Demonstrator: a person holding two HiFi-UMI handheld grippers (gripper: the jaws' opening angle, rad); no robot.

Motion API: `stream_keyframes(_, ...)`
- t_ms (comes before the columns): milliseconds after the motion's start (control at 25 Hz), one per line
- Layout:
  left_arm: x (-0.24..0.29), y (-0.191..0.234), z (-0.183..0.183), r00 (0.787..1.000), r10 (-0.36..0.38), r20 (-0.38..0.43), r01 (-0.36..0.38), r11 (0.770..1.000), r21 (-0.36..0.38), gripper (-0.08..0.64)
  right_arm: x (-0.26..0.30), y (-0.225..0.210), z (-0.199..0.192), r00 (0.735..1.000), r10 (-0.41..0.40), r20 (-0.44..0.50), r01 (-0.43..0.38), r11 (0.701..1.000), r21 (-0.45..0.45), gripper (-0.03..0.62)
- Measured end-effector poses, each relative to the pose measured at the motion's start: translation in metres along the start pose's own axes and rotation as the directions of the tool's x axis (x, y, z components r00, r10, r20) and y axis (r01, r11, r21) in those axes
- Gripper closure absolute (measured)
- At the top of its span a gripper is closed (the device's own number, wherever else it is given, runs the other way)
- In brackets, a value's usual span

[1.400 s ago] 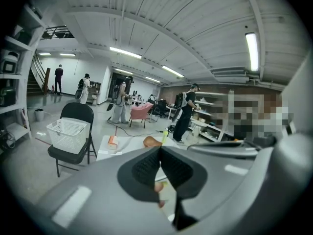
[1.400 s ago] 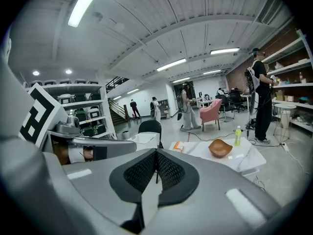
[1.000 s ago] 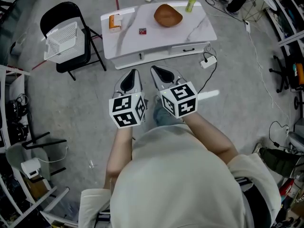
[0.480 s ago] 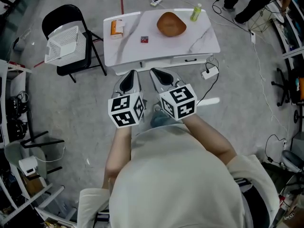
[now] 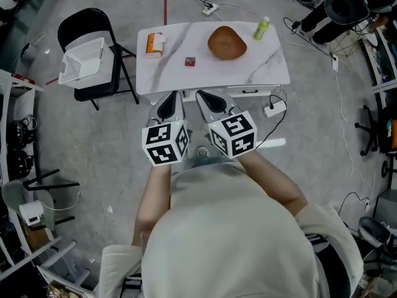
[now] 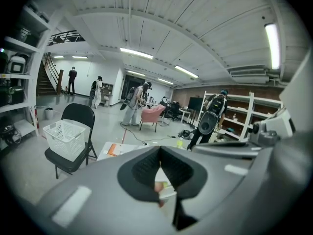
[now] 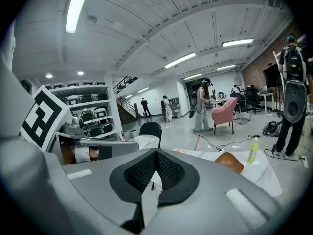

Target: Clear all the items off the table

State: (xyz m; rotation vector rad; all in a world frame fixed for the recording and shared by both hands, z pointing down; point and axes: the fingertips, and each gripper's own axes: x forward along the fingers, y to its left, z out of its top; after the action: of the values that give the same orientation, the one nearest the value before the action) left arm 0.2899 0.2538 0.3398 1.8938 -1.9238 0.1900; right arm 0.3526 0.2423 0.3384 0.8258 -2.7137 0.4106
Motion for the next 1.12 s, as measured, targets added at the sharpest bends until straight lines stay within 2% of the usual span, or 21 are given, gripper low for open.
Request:
stream_keyframes(440,0.024,0.005,0.005,0.999,0.038,-0.006,-0.038,0.999,-0.002,0.551,0.017,-0.021,0.006,1.0,0.022,-0.008,-0.022,1.0,-0.01,0.592)
stream_keyframes(880,0.038,0.025,0.008,0.999,0.048,-0.005,-0.048,0.999,-0.024,0.551,0.034,-0.033,0.002,0.999,-0.006,-0.034,0.006,1.0,-0.001,0.592)
stream_keyframes(1120,0.06,0.039,0.015,0.999,0.037,-0.013,-0.037,0.999,-0.009,0.551,0.057,-0.046,0.011,0.999,-0.027,-0.038,0.026,1.0,-0.004,0.592)
